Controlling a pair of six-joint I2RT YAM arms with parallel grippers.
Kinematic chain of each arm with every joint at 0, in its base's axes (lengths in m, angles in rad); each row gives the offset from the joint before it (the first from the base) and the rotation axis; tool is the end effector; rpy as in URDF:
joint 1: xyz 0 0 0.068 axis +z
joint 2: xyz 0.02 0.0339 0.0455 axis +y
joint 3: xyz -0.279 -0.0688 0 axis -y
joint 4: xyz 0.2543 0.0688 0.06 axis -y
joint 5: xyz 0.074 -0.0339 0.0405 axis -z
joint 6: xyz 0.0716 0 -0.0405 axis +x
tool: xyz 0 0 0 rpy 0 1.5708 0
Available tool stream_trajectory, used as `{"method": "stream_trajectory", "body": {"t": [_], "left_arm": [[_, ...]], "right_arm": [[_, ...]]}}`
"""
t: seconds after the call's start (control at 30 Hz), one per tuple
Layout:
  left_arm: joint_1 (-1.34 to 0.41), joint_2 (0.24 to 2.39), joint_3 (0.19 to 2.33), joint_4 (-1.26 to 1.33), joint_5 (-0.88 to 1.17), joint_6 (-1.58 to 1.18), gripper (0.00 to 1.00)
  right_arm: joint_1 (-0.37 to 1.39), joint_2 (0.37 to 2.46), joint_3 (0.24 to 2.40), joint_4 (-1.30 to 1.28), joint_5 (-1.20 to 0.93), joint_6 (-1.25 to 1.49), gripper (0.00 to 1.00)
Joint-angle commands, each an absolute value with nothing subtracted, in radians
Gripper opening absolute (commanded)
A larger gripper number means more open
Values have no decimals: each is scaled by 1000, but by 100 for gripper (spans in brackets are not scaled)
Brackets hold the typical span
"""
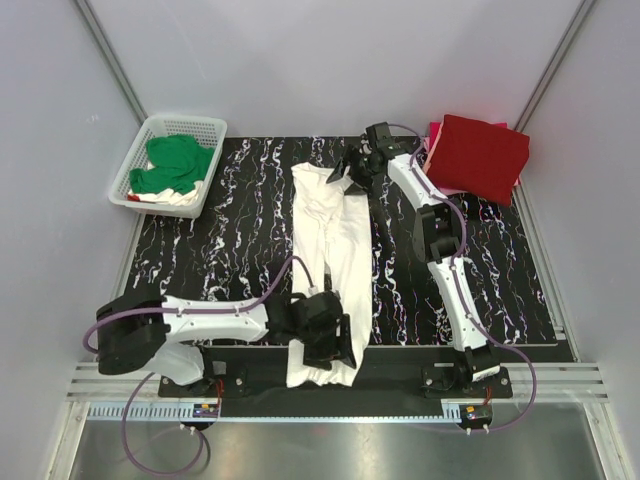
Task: Fold and stack the t-shirts
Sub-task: Fold the tshirt
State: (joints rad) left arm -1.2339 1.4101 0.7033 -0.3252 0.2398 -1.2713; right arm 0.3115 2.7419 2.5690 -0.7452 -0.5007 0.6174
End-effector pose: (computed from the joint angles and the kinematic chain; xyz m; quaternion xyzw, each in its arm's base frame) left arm 0.0770 -0.2712 0.1462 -0.0139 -0.9574 0.2870 0.0268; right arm 0.5805 0.2230 0.1287 0.0613 0.9191 0.3489 0.1726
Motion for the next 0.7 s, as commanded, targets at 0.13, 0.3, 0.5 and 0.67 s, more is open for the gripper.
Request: {"method": "stream_trajectory", "body": {"t": [0.13,0.3,0.5,0.67], "left_arm": [[-1365,1269,1023,-748,-39,-1301,73],[-1085,1183,1063,-804,-94,-1045,70],[-700,1242,1172,-660,-6,-744,67],[-523,1508,1405,-634,17,-615,60]], "right_arm": [[310,2705,2645,-620,-526,546,83],[307,2443,2499,-552,-509,450,93],[268,2021,2030,-472,-292,428,96],[268,1673,1434,-349,-322,544,95]]}}
